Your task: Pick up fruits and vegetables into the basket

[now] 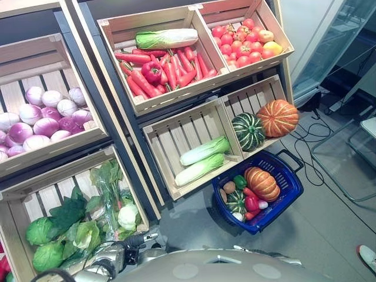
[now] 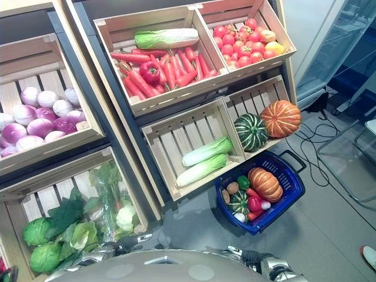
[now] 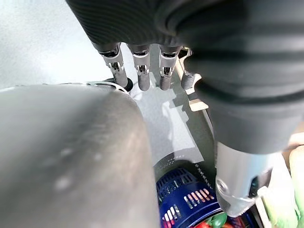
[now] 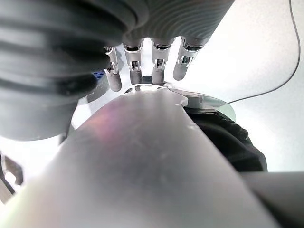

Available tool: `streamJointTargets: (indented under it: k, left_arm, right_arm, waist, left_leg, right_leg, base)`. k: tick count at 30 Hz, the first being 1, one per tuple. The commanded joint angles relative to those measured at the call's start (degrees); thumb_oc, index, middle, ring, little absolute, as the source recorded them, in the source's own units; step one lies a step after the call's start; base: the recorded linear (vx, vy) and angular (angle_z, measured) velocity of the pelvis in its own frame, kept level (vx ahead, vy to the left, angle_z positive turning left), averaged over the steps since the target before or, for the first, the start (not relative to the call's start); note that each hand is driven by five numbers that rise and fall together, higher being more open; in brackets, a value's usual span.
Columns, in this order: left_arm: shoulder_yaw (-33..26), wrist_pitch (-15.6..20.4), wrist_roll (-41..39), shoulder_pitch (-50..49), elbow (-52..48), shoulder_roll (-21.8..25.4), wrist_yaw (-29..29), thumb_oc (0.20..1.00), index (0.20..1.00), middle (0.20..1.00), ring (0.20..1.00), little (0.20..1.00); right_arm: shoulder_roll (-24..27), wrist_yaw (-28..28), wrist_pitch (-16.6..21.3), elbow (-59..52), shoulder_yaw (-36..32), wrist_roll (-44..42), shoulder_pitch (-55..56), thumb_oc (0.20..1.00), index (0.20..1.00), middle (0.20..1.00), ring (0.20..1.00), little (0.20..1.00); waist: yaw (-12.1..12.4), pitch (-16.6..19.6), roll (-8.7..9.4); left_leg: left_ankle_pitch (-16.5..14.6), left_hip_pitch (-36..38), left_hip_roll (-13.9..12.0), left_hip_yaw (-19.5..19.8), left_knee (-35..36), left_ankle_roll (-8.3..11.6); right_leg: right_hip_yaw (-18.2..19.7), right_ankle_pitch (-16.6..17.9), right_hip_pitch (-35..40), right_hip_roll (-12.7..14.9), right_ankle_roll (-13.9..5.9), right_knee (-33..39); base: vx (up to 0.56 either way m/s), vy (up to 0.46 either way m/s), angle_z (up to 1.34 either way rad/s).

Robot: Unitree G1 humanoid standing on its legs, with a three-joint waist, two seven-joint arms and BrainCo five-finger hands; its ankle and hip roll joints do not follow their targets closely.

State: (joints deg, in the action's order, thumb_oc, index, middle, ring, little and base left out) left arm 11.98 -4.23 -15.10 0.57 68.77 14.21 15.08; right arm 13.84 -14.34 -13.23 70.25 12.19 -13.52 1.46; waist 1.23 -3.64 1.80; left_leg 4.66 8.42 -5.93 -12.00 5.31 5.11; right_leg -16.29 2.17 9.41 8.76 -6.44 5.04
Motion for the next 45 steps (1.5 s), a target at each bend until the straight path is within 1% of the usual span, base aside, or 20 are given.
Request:
streamJointTargets:
  k: [1,3,7,9,10,11,12,13,15,17,19,22,27,29,31,34,35,39,41,45]
  left_arm:
    - [1.95,5.19,1.06,4.92,2.29,-3.0,0.24,1.0,1.0,1.0,1.0,1.0]
    - [2.0,6.61,1.09,5.13,1.59,-2.88,-0.96,1.0,1.0,1.0,1.0,1.0]
    - [2.66,10.54,0.76,5.96,-1.48,-1.8,-5.9,1.0,1.0,1.0,1.0,1.0]
    - [2.11,11.46,-0.39,6.42,-3.57,-1.22,-7.65,1.0,1.0,1.0,1.0,1.0]
    - [1.84,10.92,1.1,6.57,-4.02,-0.68,-9.24,1.0,1.0,1.0,1.0,1.0]
    - [1.77,16.48,-0.51,6.56,-3.61,-0.19,-8.36,1.0,1.0,1.0,1.0,1.0]
    - [1.77,16.52,-0.52,6.57,-3.57,-0.19,-8.35,1.0,1.0,1.0,1.0,1.0]
    - [1.13,19.99,0.51,5.75,-4.68,0.99,-7.84,1.0,1.0,1.0,1.0,1.0]
    - [0.63,23.64,-0.64,4.73,-7.75,1.47,-6.45,1.0,1.0,1.0,1.0,1.0]
    - [0.73,24.67,-0.64,3.16,-15.41,2.72,-6.5,1.0,1.0,1.0,1.0,1.0]
    - [0.66,23.79,-2.07,1.24,-24.65,4.85,-6.79,1.0,1.0,1.0,1.0,1.0]
    - [-0.59,24.12,-5.24,-0.77,-37.13,8.79,-7.05,1.0,1.0,1.0,1.0,1.0]
    - [-2.68,30.19,-4.47,-0.25,-47.47,11.96,-10.23,1.0,1.0,1.0,1.0,1.0]
    - [-2.38,34.26,-1.96,3.03,-50.87,13.55,-16.9,1.0,1.0,1.0,1.0,1.0]
    - [-2.72,36.23,0.05,4.86,-52.96,14.22,-20.66,1.0,1.0,1.0,1.0,1.0]
    - [-3.33,37.21,2.44,7.09,-55.32,15.19,-25.09,1.0,1.0,1.0,1.0,1.0]
    - [-3.4,37.35,4.24,8.5,-56.25,15.43,-27.95,1.0,1.0,1.0,1.0,1.0]
    - [-3.31,35.94,7.0,13.99,-57.98,16.05,-34.55,1.0,1.0,1.0,1.0,1.0]
    - [-2.26,34.19,9.62,18.13,-58.34,16.55,-38.68,1.0,1.0,1.0,1.0,1.0]
    - [-0.73,30.15,12.07,26.35,-58.54,17.67,-42.25,1.0,1.0,1.0,1.0,1.0]
  right_arm:
    - [-1.64,-1.45,3.0,2.14,2.39,-2.17,-3.68,1.0,1.0,1.0,1.0,1.0]
    - [-1.51,-1.97,4.82,1.87,2.22,-3.26,-3.77,1.0,1.0,1.0,1.0,1.0]
    - [-1.0,-2.54,11.06,-0.54,1.96,-7.8,-4.08,1.0,1.0,1.0,1.0,1.0]
    - [-0.71,-2.34,13.28,-1.89,1.46,-9.87,-4.25,1.0,1.0,1.0,1.0,1.0]
    - [-0.39,-2.5,14.3,-2.66,0.96,-11.26,-4.42,1.0,1.0,1.0,1.0,1.0]
    - [-0.08,-2.82,15.85,-3.07,0.47,-12.66,-4.64,1.0,1.0,1.0,1.0,1.0]
    - [-0.08,-2.83,15.87,-3.05,0.47,-12.66,-4.64,1.0,1.0,1.0,1.0,1.0]
    - [0.44,-3.93,18.39,-3.46,-0.95,-14.44,-4.97,1.0,1.0,1.0,1.0,1.0]
    - [1.01,-4.58,21.96,-5.16,-1.81,-15.1,-4.65,1.0,1.0,1.0,1.0,1.0]
    - [1.94,-3.13,22.17,-11.87,-1.67,-15.98,-3.42,1.0,1.0,1.0,1.0,1.0]
    - [2.82,-1.22,21.65,-19.37,-1.65,-16.5,-1.88,1.0,1.0,1.0,1.0,1.0]
    - [4.12,2.31,22.75,-29.08,-1.82,-16.85,0.34,1.0,1.0,1.0,1.0,1.0]
    - [6.23,8.56,26.23,-38.7,-2.29,-15.07,0.63,1.0,1.0,1.0,1.0,1.0]
    - [7.91,11.68,28.29,-42.78,-1.82,-12.63,-1.48,1.0,1.0,1.0,1.0,1.0]
    - [8.83,13.95,29.07,-44.98,-1.53,-9.89,-2.26,1.0,1.0,1.0,1.0,1.0]
    - [9.55,16.11,29.55,-46.97,-1.08,-7.78,-2.79,1.0,1.0,1.0,1.0,1.0]
    - [9.78,16.49,29.78,-47.65,-0.81,-7.6,-3.13,1.0,1.0,1.0,1.0,1.0]
    - [10.22,18.84,30.07,-48.83,0.37,-6.48,-4.54,1.0,1.0,1.0,1.0,1.0]
    - [10.73,20.19,30.0,-49.07,1.49,-6.21,-5.95,1.0,1.0,1.0,1.0,1.0]
    - [11.3,21.45,28.17,-49.77,3.36,-6.6,-8.64,1.0,1.0,1.0,1.0,1.0]
  waist:
    - [-0.62,-3.07,0.64]
    - [-0.65,-3.08,0.52]
    - [-0.91,-3.18,0.13]
    - [-1.1,-3.17,-0.12]
    - [-1.18,-3.18,-0.2]
    - [-1.19,-3.2,-0.2]
    - [-1.19,-3.19,-0.19]
    - [-0.93,-3.53,-0.37]
    - [-0.96,-4.36,-0.98]
    - [-1.0,-5.45,-1.41]
    - [-1.04,-6.49,-1.63]
    - [-1.08,-8.3,-1.99]
    - [-1.85,-11.27,-2.9]
    - [-2.76,-14.86,-3.44]
    - [-3.18,-16.5,-3.6]
    - [-3.78,-18.13,-3.52]
    - [-4.1,-18.88,-3.43]
    - [-4.94,-20.99,-3.03]
    - [-5.49,-22.52,-2.76]
    - [-6.72,-24.73,-2.43]
  left_leg:
    - [-8.07,1.98,1.91,-1.16,-1.24,-3.05]
    - [-7.98,1.93,1.82,-1.08,-1.21,-2.94]
    - [-7.76,1.66,1.51,-0.64,-1.4,-2.69]
    - [-7.65,1.7,1.34,-0.48,-1.39,-2.67]
    - [-7.61,1.66,1.23,-0.44,-1.41,-2.68]
    - [-7.6,1.56,1.15,-0.44,-1.43,-2.73]
    - [-7.6,1.55,1.15,-0.44,-1.43,-2.73]
    - [-7.23,1.1,0.84,-0.44,-1.59,-2.6]
    - [-7.38,0.53,0.73,-0.37,-2.3,-2.71]
    - [-7.71,-0.16,0.66,-0.14,-3.55,-2.87]
    - [-7.74,-0.98,0.56,0.19,-4.3,-2.88]
    - [-7.43,-2.25,0.48,0.94,-4.89,-2.83]
    - [-7.01,-5.98,0.63,1.79,-7.35,-2.36]
    - [-6.61,-10.37,0.46,2.08,-11.0,-1.91]
    - [-6.55,-12.46,0.51,2.48,-12.85,-1.71]
    - [-6.48,-14.43,0.24,2.63,-14.74,-1.63]
    - [-6.36,-15.23,0.12,2.71,-15.32,-1.61]
    - [-6.24,-18.24,-0.03,2.77,-17.34,-1.44]
    - [-6.44,-20.13,-0.04,2.64,-18.77,-1.37]
    - [-6.39,-23.36,-0.37,1.65,-20.71,-1.34]
  right_leg:
    - [-0.06,-1.69,-0.98,1.69,-2.31,-3.47]
    - [-0.02,-1.73,-1.01,1.7,-2.34,-3.53]
    - [0.35,-2.08,-1.32,1.83,-2.35,-4.2]
    - [0.6,-2.23,-1.38,1.83,-2.27,-4.47]
    - [0.65,-2.34,-1.43,1.81,-2.2,-4.57]
    - [0.65,-2.44,-1.53,1.77,-2.16,-4.62]
    - [0.65,-2.45,-1.53,1.77,-2.15,-4.63]
    - [0.83,-2.47,-1.93,1.53,-1.88,-4.85]
    - [0.95,-2.86,-2.51,1.52,-1.52,-5.53]
    - [0.93,-3.34,-3.12,1.7,-1.17,-6.54]
    - [0.98,-3.79,-3.95,1.72,-0.82,-7.62]
    - [1.11,-4.27,-5.28,1.64,-0.31,-8.97]
    - [1.75,-5.24,-9.74,1.87,0.66,-12.4]
    - [2.52,-6.05,-14.41,1.99,1.5,-16.33]
    - [3.21,-6.62,-16.54,1.81,1.92,-18.32]
    - [3.91,-7.18,-18.89,1.47,2.35,-20.61]
    - [4.24,-7.38,-19.97,1.26,2.51,-21.57]
    - [4.97,-7.8,-23.51,1.0,2.8,-24.14]
    - [5.53,-8.26,-25.99,0.87,2.83,-26.23]
    - [6.53,-8.61,-30.03,0.35,3.07,-28.99]
  base:
    - [0.05,-0.012,0.01]
    - [0.04,-0.011,0.01]
    - [0.05,-0.009,0.01]
    - [0.08,-0.004,0.02]
    - [0.07,-0.019,0.01]
    - [0.05,-0.018,0.0]
    - [0.05,-0.034,-0.01]
    - [0.0,0.0,0.0]
    - [0.0,0.0,0.0]
    - [0.0,0.0,0.0]
    - [-0.02,-0.025,0.05]
    - [-0.01,-0.026,0.04]
    - [-0.06,0.009,0.08]
    - [-0.22,0.031,0.0]
    - [-0.1,0.002,-0.01]
    - [-0.03,-0.023,-0.07]
    - [-0.04,-0.034,-0.1]
    - [-0.04,-0.043,-0.06]
    - [-0.08,-0.047,-0.07]
    - [-0.05,-0.055,-0.1]
